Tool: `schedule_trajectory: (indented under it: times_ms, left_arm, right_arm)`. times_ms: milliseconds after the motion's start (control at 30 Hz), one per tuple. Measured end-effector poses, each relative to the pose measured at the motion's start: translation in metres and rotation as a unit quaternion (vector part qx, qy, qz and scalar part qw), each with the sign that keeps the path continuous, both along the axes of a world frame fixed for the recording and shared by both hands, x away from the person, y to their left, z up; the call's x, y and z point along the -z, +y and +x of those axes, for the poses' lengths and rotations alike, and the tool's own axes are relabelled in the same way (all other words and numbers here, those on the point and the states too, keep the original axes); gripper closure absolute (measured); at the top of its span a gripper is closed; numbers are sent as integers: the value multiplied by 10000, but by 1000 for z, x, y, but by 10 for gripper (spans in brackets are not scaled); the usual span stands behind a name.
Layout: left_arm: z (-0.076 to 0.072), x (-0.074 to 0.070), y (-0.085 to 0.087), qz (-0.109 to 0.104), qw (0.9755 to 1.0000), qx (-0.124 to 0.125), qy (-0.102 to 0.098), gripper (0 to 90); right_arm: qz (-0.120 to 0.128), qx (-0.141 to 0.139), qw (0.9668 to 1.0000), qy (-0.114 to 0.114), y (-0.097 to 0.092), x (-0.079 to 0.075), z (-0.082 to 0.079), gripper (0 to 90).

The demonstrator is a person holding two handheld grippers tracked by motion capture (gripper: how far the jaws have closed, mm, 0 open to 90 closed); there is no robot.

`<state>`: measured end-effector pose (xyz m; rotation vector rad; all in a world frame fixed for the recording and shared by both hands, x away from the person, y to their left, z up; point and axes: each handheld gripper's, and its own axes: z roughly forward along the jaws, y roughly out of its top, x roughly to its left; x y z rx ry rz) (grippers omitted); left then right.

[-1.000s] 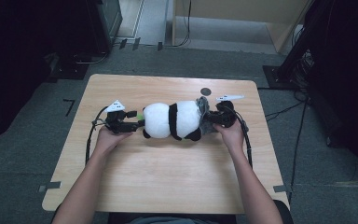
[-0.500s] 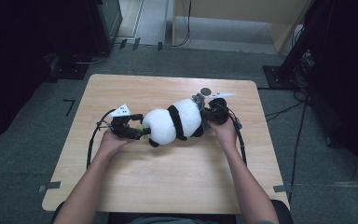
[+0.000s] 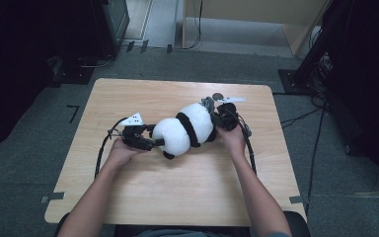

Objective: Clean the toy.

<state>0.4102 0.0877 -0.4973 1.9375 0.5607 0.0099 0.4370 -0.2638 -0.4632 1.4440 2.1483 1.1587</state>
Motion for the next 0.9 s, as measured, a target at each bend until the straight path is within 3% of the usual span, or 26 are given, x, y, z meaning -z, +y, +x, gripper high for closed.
schedule_trajectory:
  times_ms: [267, 467, 567, 667, 733, 833, 900]
  left_arm:
    - [-5, -6, -1, 204, 9996, -57, 194, 502]
    - [-11, -11, -4, 296, 9992, -140, 242, 589]
    - [-17, -16, -5, 337, 9991, -248, 50, 604]
    - [-24, -25, -7, 272, 9988, -368, -176, 622]
    - [-27, -29, -8, 207, 9986, -449, -199, 633]
    - [-28, -33, -7, 46, 9984, -540, -161, 639]
    - [-27, -34, -6, -80, 9980, -628, -66, 640]
  right_arm:
    - [6, 11, 10000, -29, -5, -1, 0, 792]
    - [-43, 126, 9999, -3, -19, -5, -1, 782]
    - [-45, 127, 9998, 151, -26, -8, -6, 783]
    - [-51, 162, 9998, 66, -34, -12, -15, 782]
    - [-2, 172, 9998, 59, -40, -16, -21, 779]
    - [293, 164, 9994, 92, -49, -20, -32, 778]
    - [302, 127, 9994, 111, -49, -25, -37, 778]
